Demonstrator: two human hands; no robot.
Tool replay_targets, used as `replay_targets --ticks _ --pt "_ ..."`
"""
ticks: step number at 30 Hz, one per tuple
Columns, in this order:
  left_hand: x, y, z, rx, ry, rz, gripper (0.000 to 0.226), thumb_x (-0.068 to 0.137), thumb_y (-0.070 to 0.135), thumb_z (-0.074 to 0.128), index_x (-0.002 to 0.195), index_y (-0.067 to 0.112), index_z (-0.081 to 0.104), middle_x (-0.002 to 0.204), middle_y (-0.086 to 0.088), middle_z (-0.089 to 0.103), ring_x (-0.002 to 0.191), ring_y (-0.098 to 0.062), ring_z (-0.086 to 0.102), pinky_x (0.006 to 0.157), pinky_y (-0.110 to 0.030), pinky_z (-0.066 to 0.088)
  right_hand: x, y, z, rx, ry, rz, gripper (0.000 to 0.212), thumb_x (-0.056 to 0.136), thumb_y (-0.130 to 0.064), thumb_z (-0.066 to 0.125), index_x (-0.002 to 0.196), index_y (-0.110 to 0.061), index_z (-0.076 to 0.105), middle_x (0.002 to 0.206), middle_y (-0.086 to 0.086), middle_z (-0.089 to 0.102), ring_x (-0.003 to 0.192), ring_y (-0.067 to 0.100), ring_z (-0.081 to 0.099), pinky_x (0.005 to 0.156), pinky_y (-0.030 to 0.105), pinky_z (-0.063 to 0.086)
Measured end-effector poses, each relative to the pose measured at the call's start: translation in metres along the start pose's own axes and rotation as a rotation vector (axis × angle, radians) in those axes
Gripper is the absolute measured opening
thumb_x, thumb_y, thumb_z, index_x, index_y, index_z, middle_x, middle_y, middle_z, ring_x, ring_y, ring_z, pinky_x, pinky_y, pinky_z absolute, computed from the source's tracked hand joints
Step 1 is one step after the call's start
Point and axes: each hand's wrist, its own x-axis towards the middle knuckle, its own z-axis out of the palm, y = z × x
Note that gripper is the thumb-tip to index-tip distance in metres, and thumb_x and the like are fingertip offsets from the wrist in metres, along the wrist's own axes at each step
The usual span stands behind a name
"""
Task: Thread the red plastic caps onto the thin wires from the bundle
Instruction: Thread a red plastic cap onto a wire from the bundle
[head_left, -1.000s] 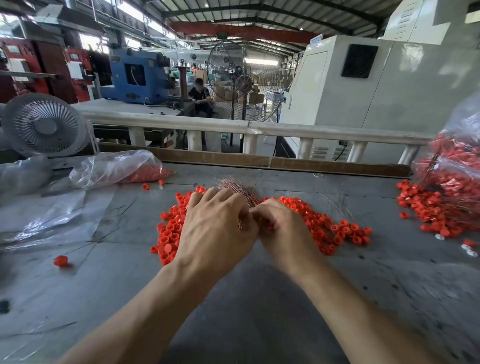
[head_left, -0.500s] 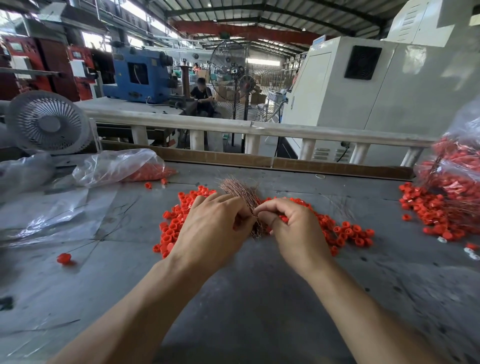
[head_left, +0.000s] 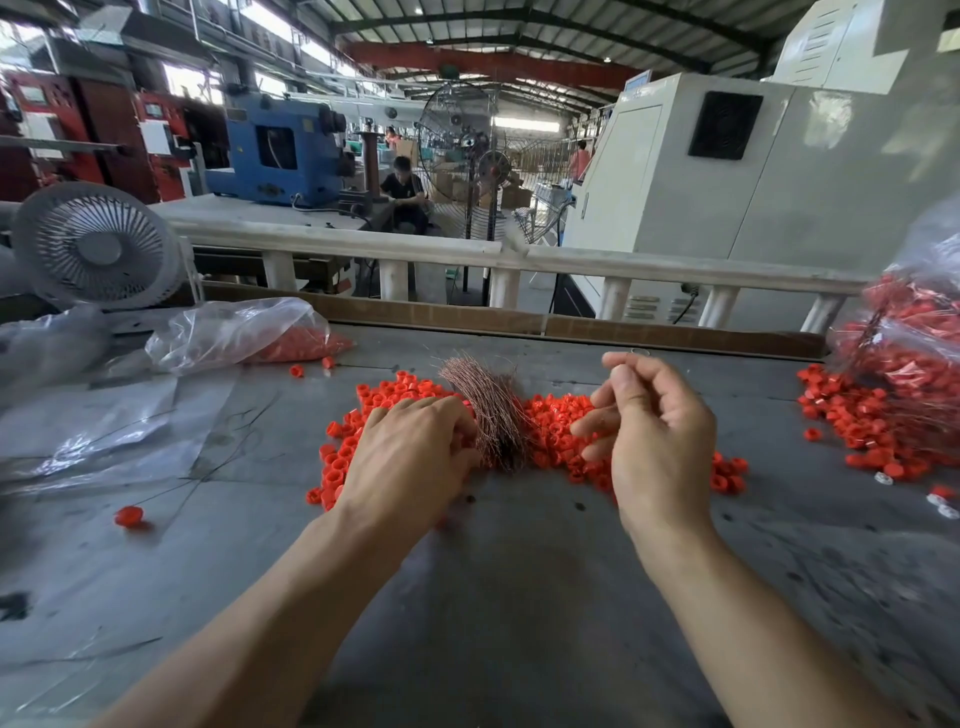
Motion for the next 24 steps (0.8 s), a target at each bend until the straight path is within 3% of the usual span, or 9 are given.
replay_targets --ticks 3,7,11,18,24 --pt "0.001 -0.005 -0.002 0.011 0.020 -0.057 0.006 0.092 0.030 0.068 0.097 0.033 0.068 0.095 0.017 0.069 0.098 -0.012 0.059 0.081 -0.031 0.029 0.003 0.004 -0.002 0.012 0.023 0.076 0.022 0.106 -0.014 0.054 0.095 -0.024 0.071 0.065 -0.006 0.061 0.044 0.012 0.054 0.035 0.023 0.039" --pt "0.001 -0.013 -0.005 0.055 0.046 -0.120 0.010 0.092 0.021 0.064 0.086 0.030 0.066 0.088 0.015 0.067 0.093 -0.013 0.058 0.084 -0.034 0.035 0.003 0.012 -0.002 -0.027 -0.018 0.158 0.023 0.106 -0.013 0.054 0.094 -0.022 0.072 0.063 -0.004 0.059 0.042 0.011 0.048 0.036 0.020 0.033" --pt "0.001 -0.014 -0.005 0.045 0.027 -0.107 0.007 0.089 0.034 0.070 0.083 0.030 0.068 0.086 0.015 0.067 0.094 -0.012 0.057 0.085 -0.033 0.033 0.000 0.018 0.002 -0.116 -0.086 0.181 0.028 0.105 -0.007 0.051 0.095 -0.021 0.072 0.069 -0.002 0.060 0.047 0.010 0.049 0.038 0.018 0.035" --pt "-0.002 -0.006 0.001 0.115 -0.078 -0.051 0.024 0.080 0.056 0.075 0.084 0.036 0.063 0.086 0.018 0.055 0.099 -0.010 0.052 0.084 -0.029 0.023 -0.005 0.017 0.006 -0.240 -0.168 0.121 0.018 0.101 -0.009 0.061 0.095 -0.023 0.071 0.076 -0.004 0.074 0.046 0.008 0.056 0.048 0.015 0.044" --pt "-0.004 -0.004 0.002 0.134 -0.077 -0.033 0.018 0.086 0.051 0.072 0.088 0.035 0.064 0.093 0.016 0.056 0.104 -0.013 0.053 0.086 -0.031 0.024 -0.007 0.019 0.008 -0.267 -0.192 0.134 0.017 0.099 -0.008 0.063 0.089 -0.019 0.070 0.075 -0.004 0.075 0.045 0.008 0.057 0.050 0.016 0.046"
